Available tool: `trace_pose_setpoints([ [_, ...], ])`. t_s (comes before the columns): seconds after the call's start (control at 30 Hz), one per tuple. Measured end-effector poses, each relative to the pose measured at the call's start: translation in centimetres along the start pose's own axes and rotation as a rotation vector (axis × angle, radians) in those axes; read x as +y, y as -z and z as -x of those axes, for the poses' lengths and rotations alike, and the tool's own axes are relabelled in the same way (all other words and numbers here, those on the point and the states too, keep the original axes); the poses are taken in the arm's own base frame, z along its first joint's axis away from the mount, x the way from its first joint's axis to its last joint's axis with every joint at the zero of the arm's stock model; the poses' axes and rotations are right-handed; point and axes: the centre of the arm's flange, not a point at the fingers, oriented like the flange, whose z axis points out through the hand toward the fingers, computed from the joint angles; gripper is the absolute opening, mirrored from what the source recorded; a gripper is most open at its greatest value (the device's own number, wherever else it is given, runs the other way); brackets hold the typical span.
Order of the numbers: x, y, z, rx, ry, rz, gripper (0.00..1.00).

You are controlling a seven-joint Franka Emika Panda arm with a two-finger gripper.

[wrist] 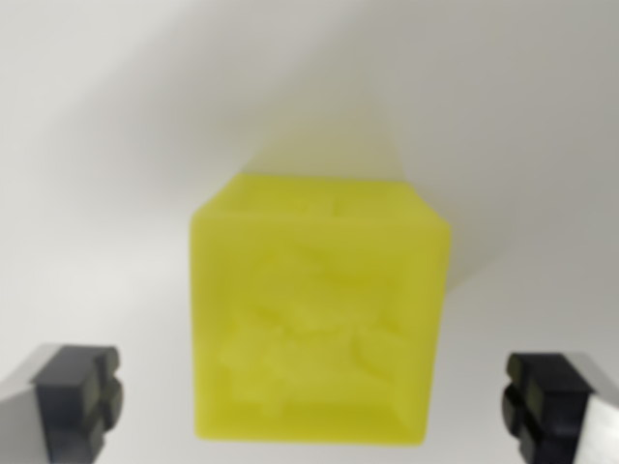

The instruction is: Pick yellow cube

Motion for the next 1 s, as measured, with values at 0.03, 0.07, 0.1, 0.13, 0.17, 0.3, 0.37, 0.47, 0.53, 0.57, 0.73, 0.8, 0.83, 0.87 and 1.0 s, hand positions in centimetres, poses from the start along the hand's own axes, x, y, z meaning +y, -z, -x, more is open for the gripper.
trace_pose_setpoints([
  [0.03,0.0,-0.3,0.0,0.0,0.0,0.0,1.0],
  [0.07,0.0,-0.5,0.0,0.0,-0.001,0.0,1.0],
  [0.1,0.0,-0.8,0.0,-0.001,-0.001,0.0,1.0],
  [0.13,0.0,-1.0,0.0,0.0,-0.001,0.0,1.0],
  [0.17,0.0,-1.3,0.0,-0.001,-0.002,0.0,1.0],
  [0.3,0.0,-2.3,0.0,-0.001,-0.003,0.001,1.0],
  [0.37,0.0,-2.8,0.0,-0.001,-0.004,0.001,1.0],
  [0.47,0.0,-3.4,0.0,-0.002,-0.005,0.001,1.0],
  [0.53,0.0,-3.6,0.0,-0.002,-0.005,0.001,1.0],
  [0.57,0.0,-3.7,0.0,-0.002,-0.006,0.001,1.0],
  [0.73,0.0,-3.5,0.0,-0.002,-0.007,0.0,0.0],
  [0.8,0.0,-3.0,0.0,-0.002,-0.007,0.0,0.0],
  [0.83,0.0,-2.8,0.0,-0.002,-0.007,0.0,0.0],
  [0.87,0.0,-2.5,0.0,-0.002,-0.007,0.0,0.0],
  [1.0,0.0,-1.6,0.0,-0.003,-0.007,0.0,0.0],
])
